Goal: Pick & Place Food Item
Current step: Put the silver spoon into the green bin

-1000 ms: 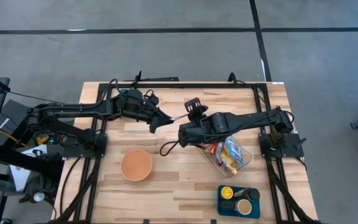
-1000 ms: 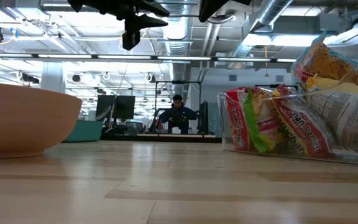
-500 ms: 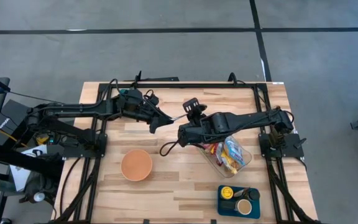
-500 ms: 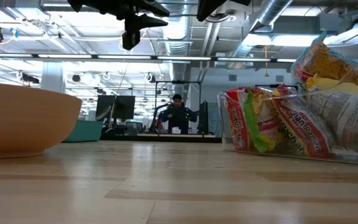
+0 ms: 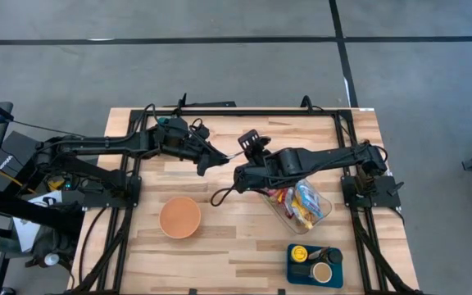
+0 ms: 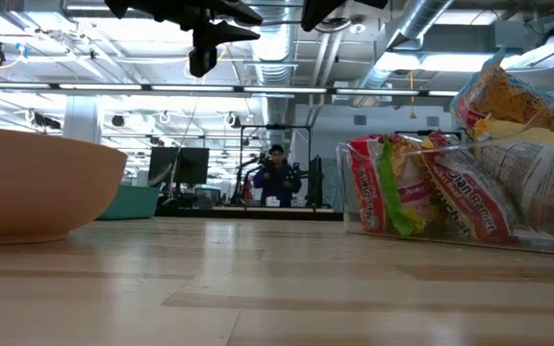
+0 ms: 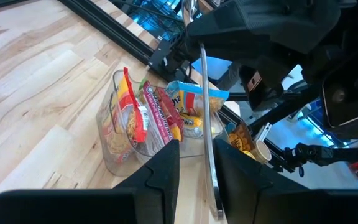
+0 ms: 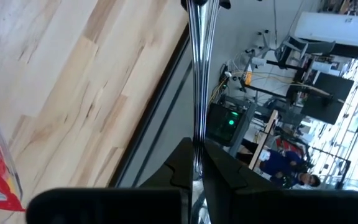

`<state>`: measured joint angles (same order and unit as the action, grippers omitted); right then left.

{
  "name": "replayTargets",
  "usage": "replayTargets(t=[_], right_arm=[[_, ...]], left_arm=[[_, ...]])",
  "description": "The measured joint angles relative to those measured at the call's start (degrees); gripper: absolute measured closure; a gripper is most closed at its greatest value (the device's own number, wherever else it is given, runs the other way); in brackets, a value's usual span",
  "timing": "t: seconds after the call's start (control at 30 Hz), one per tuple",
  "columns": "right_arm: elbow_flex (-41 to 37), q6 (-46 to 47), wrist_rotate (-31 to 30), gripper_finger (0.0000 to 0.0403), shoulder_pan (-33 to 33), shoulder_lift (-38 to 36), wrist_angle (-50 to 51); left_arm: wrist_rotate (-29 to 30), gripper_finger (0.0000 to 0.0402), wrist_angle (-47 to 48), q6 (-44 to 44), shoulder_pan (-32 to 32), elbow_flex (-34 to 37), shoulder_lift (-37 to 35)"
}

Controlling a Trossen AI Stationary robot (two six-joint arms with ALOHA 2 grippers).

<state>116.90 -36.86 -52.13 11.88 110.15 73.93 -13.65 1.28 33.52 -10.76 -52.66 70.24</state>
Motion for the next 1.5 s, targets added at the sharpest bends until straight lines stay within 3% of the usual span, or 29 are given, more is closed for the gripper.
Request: replayTargets(t=[0.97, 1.37, 1.5], right_arm=[[0.0, -5.9, -0.4, 0.039, 0.1, 0.0, -3.7], [0.0, -9.5, -0.4, 0.039, 0.1, 0.0, -3.9], [0.0, -9.6, -0.4, 0.039, 0.1, 0.0, -3.9]], left_arm=[[0.1, 0.0312, 0.0, 0.0, 0.0, 0.0, 0.0], [-0.1, 0.0389, -0.1, -0.2, 0.0, 0.0, 0.0], [0.0, 0.0395, -0.1, -0.3, 0.0, 0.0, 0.0]])
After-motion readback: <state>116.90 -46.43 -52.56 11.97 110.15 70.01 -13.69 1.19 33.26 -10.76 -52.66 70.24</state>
